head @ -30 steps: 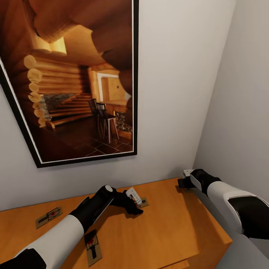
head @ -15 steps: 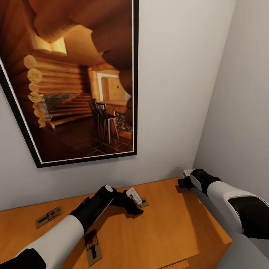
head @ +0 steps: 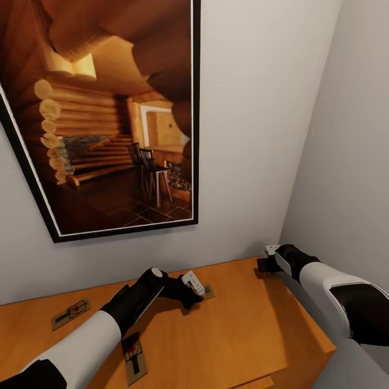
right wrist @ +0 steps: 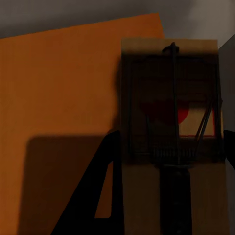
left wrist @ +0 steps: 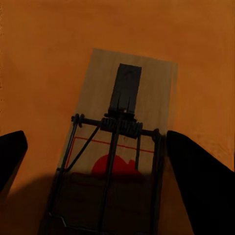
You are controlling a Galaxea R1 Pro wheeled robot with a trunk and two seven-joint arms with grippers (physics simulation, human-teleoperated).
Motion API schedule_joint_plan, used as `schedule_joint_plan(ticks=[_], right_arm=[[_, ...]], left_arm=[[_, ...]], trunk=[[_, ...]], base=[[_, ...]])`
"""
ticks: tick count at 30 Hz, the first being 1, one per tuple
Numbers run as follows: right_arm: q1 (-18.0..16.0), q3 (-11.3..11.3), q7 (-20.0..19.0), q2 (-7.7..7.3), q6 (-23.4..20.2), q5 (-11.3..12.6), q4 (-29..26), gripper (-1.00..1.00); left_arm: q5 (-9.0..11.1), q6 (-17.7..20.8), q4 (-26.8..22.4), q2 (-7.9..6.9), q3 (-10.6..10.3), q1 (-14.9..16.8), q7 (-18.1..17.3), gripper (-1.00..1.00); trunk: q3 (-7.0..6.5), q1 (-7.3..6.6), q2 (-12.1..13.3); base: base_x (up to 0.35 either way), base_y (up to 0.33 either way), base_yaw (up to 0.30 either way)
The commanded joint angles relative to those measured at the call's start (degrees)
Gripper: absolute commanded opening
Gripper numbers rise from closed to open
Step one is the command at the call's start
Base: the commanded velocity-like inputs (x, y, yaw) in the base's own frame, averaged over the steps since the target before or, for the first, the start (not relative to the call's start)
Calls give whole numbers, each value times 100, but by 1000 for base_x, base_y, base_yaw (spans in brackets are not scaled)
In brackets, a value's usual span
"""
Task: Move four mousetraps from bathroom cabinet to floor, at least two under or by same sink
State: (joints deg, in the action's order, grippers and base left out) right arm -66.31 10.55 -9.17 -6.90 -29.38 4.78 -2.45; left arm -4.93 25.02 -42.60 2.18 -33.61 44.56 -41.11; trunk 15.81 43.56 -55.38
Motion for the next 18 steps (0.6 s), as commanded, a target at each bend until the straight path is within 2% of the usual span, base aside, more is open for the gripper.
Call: schedule_joint_plan(ticks=[1, 10, 18], right_arm=[[4, 26, -23, -5, -33, 75, -9, -100], [4, 26, -23, -5, -33, 75, -7, -100], [4, 26, -23, -5, -33, 75, -4, -100]], left_arm=[[-120, 33, 1, 0, -1, 0, -42, -100], [-114, 35, 6, 0, 97, 0, -48, -100], [-128, 38, -2, 9, 86, 0, -48, -100]], trunk=[[12, 2, -3], [12, 2, -3], [12, 2, -3]], base=[[0, 0, 0], [0, 0, 0], [0, 0, 0]])
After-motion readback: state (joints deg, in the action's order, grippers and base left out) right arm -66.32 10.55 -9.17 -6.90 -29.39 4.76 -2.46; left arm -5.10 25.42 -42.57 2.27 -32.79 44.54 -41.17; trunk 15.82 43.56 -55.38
